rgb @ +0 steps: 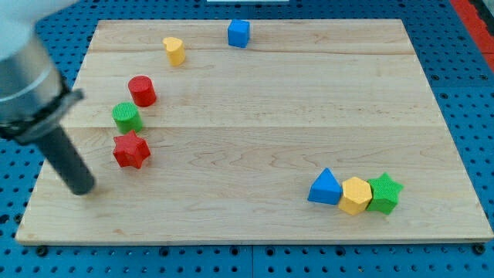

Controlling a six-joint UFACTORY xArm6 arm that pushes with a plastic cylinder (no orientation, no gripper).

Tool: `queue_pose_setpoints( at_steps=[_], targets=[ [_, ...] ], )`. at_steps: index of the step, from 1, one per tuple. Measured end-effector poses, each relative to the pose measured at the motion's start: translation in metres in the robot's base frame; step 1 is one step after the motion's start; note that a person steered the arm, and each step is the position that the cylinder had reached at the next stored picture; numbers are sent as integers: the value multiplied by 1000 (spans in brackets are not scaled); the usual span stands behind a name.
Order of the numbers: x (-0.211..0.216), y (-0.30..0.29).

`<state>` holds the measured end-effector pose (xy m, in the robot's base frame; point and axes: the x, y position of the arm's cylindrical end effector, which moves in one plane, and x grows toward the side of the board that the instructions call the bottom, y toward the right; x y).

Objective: Push the red star and green circle vertically to the right side

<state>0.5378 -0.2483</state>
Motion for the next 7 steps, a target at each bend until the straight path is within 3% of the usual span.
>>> queue_pose_setpoints(
  at_steps=[1,2,3,4,5,6,7],
  targets=[
    [-55,20],
    [-47,132],
    [-12,218],
    [-4,221],
    [-2,268],
    [-5,195],
    [-11,79]
  ],
)
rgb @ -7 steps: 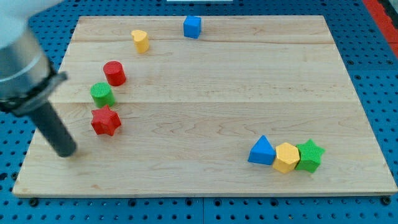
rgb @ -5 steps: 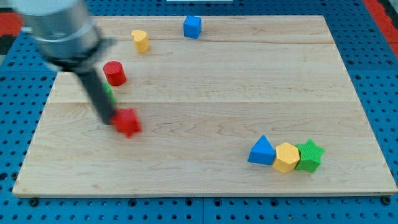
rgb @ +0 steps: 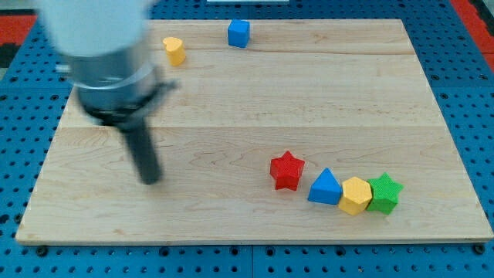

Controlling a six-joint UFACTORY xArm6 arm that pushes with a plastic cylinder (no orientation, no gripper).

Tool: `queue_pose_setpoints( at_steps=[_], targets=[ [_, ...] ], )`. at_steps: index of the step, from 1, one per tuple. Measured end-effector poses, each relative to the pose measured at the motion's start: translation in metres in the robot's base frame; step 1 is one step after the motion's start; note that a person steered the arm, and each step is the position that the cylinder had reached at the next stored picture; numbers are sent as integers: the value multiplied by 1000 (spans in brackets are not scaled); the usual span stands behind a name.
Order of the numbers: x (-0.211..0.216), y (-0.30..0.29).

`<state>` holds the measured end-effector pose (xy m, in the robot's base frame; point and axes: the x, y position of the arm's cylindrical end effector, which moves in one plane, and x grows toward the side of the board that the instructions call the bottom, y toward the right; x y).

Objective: Push the red star and green circle vertically to the right side

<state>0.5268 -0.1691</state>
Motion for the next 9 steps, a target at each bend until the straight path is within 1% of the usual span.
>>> queue_pose_setpoints(
  at_steps=[1,2,3,4,5,6,7,8,9],
  targets=[
    [-42,-73],
    [-83,-61],
    [-84,-1],
    [-106,4],
    [-115,41],
    [-94,126],
    [-65,192],
    [-84,184],
    [-124,148]
  ],
)
